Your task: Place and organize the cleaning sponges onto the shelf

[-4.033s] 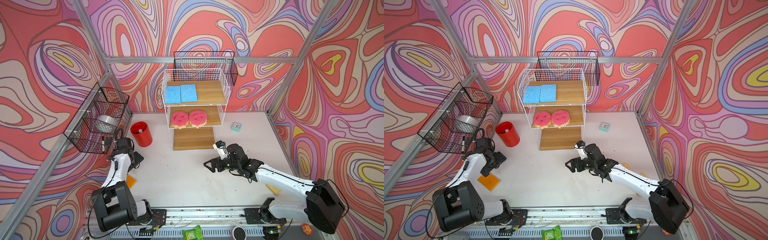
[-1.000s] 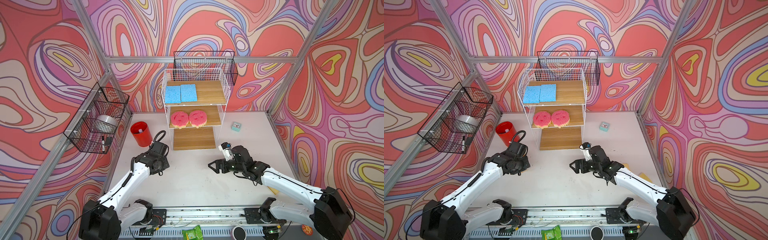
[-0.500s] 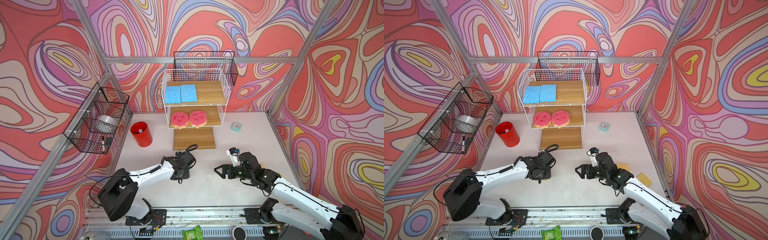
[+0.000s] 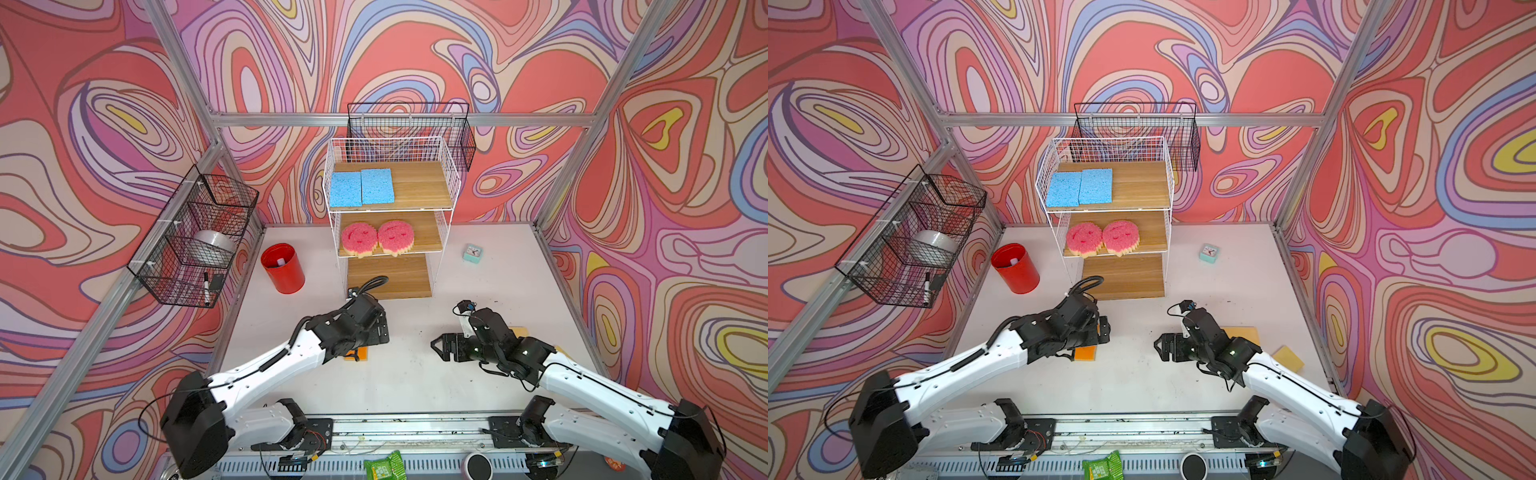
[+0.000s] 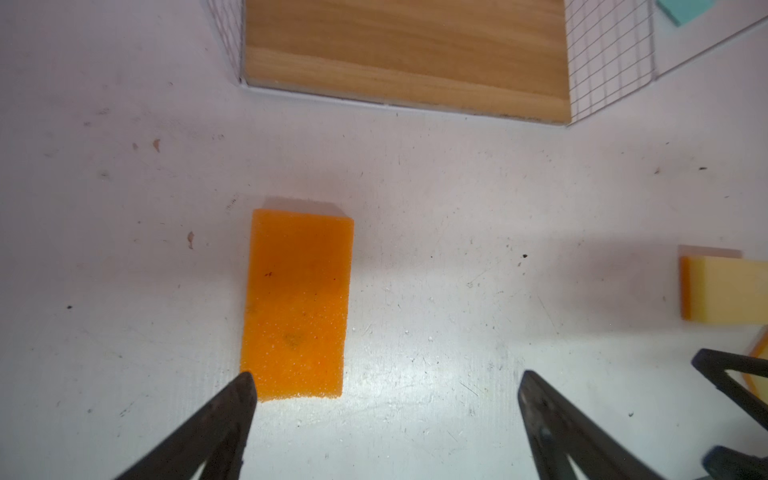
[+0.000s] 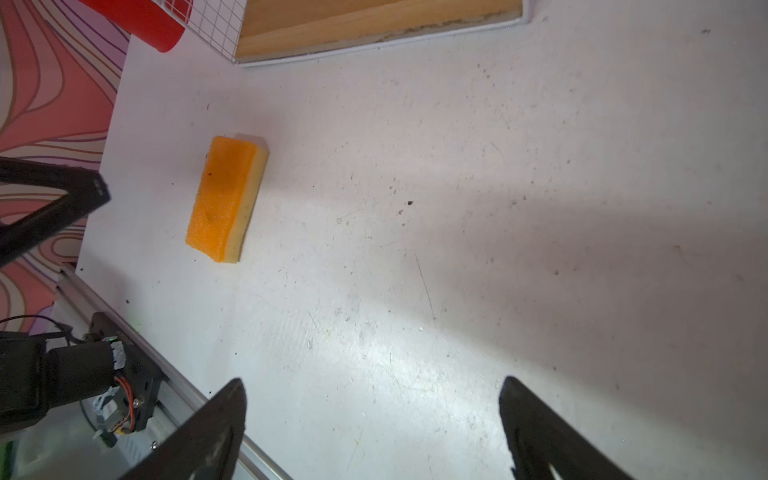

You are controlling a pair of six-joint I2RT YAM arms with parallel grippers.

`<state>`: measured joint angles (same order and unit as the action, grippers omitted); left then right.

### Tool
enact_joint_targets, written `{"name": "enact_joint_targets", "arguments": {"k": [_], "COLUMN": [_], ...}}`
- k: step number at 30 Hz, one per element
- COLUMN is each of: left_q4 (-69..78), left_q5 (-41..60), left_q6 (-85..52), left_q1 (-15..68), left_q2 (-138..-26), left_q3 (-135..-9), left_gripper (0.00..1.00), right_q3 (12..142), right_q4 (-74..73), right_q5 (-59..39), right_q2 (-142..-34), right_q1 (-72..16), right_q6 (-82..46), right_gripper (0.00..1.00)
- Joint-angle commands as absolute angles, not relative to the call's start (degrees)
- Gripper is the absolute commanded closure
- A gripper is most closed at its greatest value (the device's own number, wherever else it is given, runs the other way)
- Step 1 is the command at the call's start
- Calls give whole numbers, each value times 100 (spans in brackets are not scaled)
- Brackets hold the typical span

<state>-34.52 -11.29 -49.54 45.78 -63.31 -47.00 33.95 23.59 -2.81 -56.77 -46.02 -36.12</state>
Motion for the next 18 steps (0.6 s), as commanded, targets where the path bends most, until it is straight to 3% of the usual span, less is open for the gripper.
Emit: {"name": "enact_joint_targets", "arguments": {"k": [1,3,4,6,8,9,13,18], "left_q4": [-4154,-4143,-4037,-3724,-3534,-3464,-3133,-2474], "left_q5": [-1667,-1747,-1574,-1129,-917,-874,-855,-385], "left_q6": [-4970,-4984,-4920,-4790,-4706,-4658,-4489,-4346], "left_q1": [4592,4426,4251,3753,3411,3324,3141,2704], "left_q2": [-5684,-5266,-5138,-4933,-4916,-4969,-5520,-6101], "left_q3": [-4194,-3849,-3699,-3333,-3131,-3097,-3137,-3006], "left_gripper": [0,2,11,41,82,92,100,100], "right_q3": [3774,3815,3814,3842,3946,4002,4163,4367], "right_q4": [2459,2272,2150,1902,1821,1819,1844,1959], "right_q5": [983,1150,1110,981,894,891,960,1033], "right_q2": [-5959,-6263,-6393,-6661,-6891,-6979,-7232,-7434], "right_q1": [-5235,-5426,-5439,-5443,-5440,-5440,-5440,-5440], "right_q6": [-4049,-4285,-4361,-4442,-4455,-4459,-4482,-4442], "right_gripper": [2,2,2,7,12,13,14,13]}}
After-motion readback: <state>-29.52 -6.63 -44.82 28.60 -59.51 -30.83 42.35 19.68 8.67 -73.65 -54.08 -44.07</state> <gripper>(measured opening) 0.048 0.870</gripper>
